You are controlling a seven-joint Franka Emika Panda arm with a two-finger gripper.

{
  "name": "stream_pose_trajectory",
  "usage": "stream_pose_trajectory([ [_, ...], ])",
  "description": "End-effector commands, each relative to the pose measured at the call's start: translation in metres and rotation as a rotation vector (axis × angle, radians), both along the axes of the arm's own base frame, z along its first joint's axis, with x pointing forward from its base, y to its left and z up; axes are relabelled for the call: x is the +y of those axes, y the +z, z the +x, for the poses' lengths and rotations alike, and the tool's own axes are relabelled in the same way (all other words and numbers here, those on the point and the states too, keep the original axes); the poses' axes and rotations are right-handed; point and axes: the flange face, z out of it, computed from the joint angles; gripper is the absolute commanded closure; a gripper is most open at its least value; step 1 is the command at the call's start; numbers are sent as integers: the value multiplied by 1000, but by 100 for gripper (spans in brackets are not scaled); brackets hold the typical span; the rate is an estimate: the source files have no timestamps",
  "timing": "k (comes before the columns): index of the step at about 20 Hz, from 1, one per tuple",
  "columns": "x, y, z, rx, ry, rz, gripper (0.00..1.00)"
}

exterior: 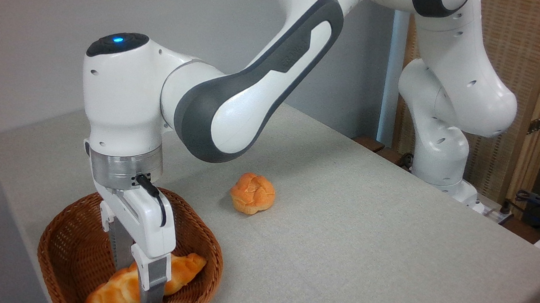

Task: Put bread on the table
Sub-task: 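Lower the gripper into the basket around the braided bread roll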

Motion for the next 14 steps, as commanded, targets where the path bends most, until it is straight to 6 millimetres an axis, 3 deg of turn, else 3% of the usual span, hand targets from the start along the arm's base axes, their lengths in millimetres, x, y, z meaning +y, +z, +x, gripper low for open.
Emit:
stream_pose_trajectory([
  [1,0,-2,3,-11,-3,9,59],
  [3,0,-2,3,-11,-5,8,66],
  [10,-1,5,4,-23,1,4,69],
  [12,-2,11,4,-29,8,-6,76],
  [14,-2,12,4,-29,9,-6,77],
])
